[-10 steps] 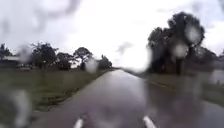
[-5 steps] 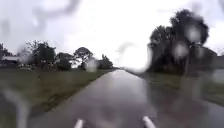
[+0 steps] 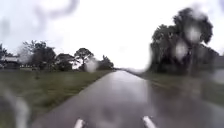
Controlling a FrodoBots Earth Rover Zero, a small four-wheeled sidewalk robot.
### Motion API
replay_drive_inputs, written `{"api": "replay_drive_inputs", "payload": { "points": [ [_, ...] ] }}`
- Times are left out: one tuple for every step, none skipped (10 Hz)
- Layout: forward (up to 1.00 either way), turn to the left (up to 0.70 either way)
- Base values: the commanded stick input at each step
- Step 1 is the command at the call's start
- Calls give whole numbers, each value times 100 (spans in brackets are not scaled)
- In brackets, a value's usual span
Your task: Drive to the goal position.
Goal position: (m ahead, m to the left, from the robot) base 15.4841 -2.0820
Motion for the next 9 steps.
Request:
{"api": "replay_drive_inputs", "payload": {
  "points": [
    [85,0],
    [85,0],
    [85,0],
    [85,0],
    [85,0],
    [85,0],
    [85,0],
    [85,0],
    [85,0]
  ]
}}
